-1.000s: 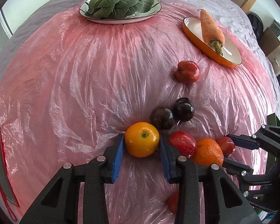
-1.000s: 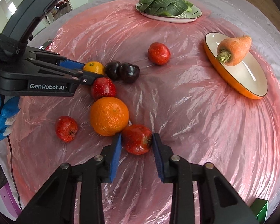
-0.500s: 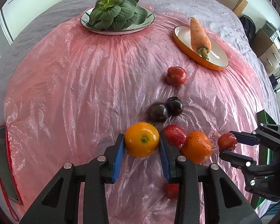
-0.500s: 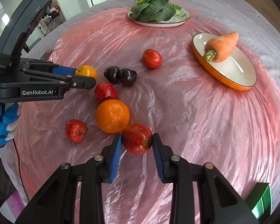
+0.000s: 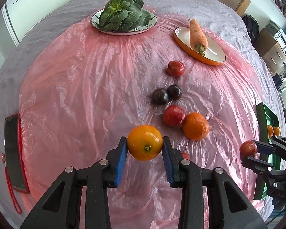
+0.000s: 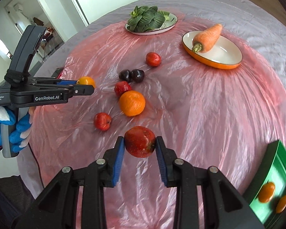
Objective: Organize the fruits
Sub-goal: 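Grasp the yellow-orange tangerine with the left tool while the right tool grasps a red tomato, then carry the tangerine and tomato over the green tray with both tools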
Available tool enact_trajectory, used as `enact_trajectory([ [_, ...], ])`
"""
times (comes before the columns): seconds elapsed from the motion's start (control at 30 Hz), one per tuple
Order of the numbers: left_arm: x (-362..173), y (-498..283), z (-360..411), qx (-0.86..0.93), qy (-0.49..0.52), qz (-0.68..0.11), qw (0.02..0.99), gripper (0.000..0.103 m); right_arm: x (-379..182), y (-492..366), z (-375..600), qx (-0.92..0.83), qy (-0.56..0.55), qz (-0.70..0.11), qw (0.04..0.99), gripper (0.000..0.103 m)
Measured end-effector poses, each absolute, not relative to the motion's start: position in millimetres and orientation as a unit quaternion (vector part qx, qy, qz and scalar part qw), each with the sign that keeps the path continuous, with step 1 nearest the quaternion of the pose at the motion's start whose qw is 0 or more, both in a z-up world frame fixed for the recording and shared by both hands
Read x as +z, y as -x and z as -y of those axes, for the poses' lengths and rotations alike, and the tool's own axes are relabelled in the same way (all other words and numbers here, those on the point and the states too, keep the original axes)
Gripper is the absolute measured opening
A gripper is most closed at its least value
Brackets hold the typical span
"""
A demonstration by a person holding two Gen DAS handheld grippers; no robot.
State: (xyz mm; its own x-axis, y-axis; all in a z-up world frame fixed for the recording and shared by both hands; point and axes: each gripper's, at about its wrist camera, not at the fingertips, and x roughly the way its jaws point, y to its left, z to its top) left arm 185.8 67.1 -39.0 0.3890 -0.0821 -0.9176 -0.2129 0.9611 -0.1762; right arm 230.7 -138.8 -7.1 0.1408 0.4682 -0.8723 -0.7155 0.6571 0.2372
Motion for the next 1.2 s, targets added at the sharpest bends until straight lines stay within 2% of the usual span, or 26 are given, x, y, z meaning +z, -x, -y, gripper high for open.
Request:
enact_trajectory([
  [0.53, -26.0, -123.4, -24.8, 0.002, 0.08, -0.594, 0.8, 0.031, -8.8, -148.7, 190.8, 0.357, 0.046, -0.57, 0.739, 0.042],
  [1.2, -4.2, -76.1, 130.3, -0.153, 0.0, -0.629, 0.762, 0.031, -4.5, -67.6, 332.1, 0.246, -0.009, -0.62, 0.745, 0.042],
])
